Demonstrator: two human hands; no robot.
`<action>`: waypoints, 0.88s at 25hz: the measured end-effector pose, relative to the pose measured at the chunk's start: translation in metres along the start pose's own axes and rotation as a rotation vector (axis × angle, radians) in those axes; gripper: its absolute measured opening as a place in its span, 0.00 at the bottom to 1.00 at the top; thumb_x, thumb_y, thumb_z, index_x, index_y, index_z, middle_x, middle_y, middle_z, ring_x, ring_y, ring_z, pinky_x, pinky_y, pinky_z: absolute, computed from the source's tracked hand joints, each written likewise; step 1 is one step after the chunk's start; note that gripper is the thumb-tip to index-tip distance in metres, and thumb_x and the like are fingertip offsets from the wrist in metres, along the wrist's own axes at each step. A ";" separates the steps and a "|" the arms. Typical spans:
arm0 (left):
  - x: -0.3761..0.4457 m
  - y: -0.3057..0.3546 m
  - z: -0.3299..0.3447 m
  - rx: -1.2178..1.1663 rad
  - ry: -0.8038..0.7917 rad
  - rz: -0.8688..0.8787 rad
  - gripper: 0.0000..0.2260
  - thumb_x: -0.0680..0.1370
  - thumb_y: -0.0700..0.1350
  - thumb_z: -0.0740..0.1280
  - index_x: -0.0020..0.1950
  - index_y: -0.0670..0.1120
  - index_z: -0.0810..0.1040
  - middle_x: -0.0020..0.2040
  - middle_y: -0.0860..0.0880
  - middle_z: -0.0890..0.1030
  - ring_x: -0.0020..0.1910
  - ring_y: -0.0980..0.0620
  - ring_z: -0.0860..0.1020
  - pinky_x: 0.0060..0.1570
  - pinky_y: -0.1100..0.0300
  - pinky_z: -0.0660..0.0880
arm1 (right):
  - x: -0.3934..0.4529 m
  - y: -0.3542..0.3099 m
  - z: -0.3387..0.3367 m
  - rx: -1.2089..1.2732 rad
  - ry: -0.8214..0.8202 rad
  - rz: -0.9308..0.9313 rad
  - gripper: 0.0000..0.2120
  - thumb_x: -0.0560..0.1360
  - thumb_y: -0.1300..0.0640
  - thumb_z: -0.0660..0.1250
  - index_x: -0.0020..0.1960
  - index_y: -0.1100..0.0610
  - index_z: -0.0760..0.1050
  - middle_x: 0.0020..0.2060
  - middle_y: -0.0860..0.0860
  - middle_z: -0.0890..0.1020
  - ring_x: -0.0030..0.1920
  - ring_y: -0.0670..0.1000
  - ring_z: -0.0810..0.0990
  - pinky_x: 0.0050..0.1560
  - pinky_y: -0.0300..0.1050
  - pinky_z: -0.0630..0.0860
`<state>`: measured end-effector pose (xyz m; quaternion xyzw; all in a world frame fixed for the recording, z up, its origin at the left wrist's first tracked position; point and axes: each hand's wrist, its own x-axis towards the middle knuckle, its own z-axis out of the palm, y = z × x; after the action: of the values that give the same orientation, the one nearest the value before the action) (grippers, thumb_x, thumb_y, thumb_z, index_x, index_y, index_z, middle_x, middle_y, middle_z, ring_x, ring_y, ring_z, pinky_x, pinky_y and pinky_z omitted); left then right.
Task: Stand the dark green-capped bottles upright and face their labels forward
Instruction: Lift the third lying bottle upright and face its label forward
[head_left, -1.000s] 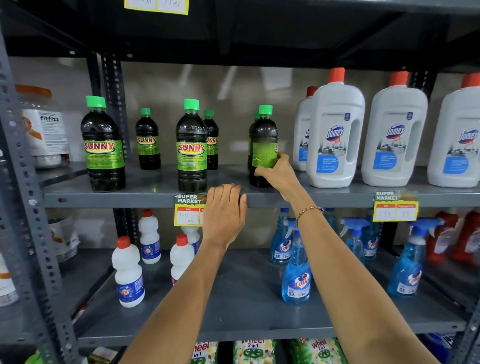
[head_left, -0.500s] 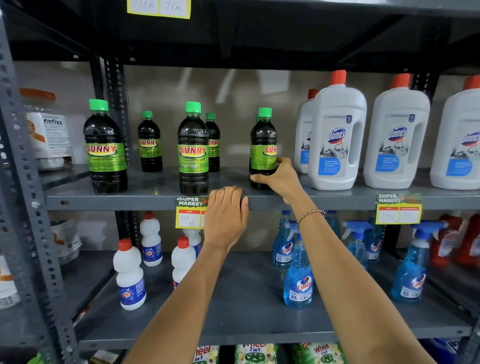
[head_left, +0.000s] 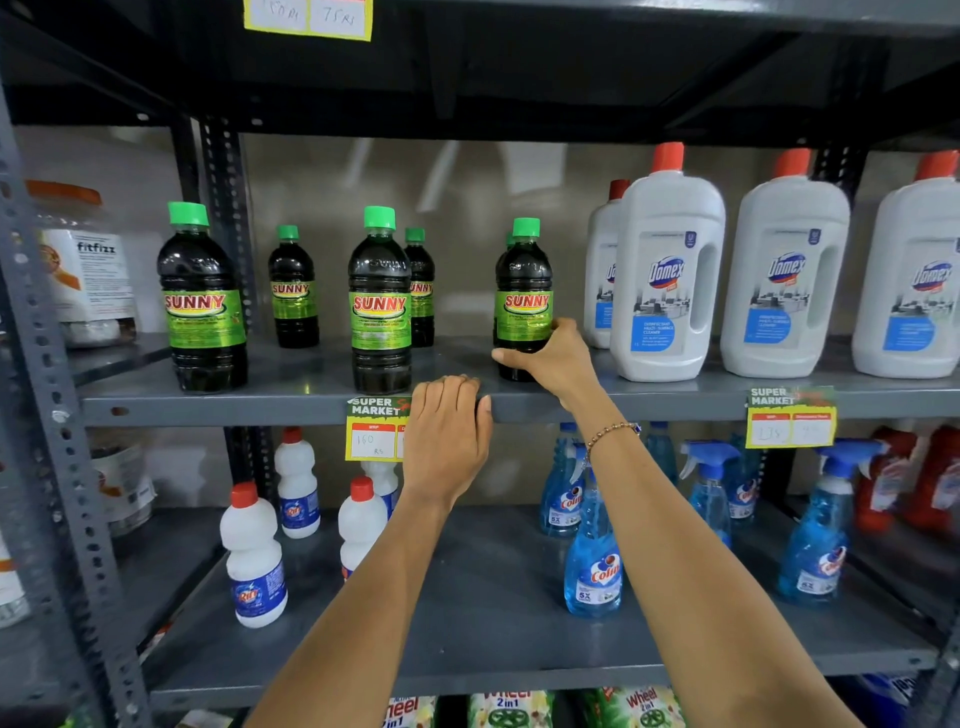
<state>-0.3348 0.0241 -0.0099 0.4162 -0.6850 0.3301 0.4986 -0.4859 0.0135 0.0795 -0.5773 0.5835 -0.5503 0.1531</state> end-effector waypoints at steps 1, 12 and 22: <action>0.000 0.000 0.000 -0.001 -0.004 -0.003 0.14 0.81 0.47 0.56 0.53 0.40 0.78 0.49 0.44 0.81 0.48 0.44 0.77 0.55 0.52 0.66 | 0.000 0.000 0.000 0.000 -0.011 -0.003 0.38 0.58 0.47 0.81 0.60 0.60 0.70 0.57 0.55 0.78 0.56 0.54 0.78 0.55 0.47 0.76; 0.000 0.001 -0.002 -0.040 -0.028 -0.002 0.16 0.81 0.48 0.55 0.54 0.41 0.78 0.50 0.44 0.81 0.49 0.45 0.78 0.56 0.52 0.68 | -0.003 -0.003 -0.005 0.044 -0.101 0.014 0.35 0.62 0.48 0.80 0.63 0.59 0.70 0.56 0.53 0.80 0.54 0.51 0.77 0.50 0.43 0.72; 0.064 0.015 -0.028 0.071 -0.370 -0.180 0.22 0.79 0.60 0.59 0.56 0.42 0.74 0.48 0.43 0.82 0.48 0.42 0.80 0.44 0.51 0.72 | -0.007 0.001 -0.044 0.222 -0.248 0.112 0.42 0.67 0.52 0.77 0.73 0.63 0.61 0.69 0.58 0.72 0.69 0.55 0.70 0.68 0.48 0.67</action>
<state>-0.3469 0.0389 0.0586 0.5466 -0.7129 0.2261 0.3766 -0.5205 0.0393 0.0906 -0.5870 0.5270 -0.5264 0.3171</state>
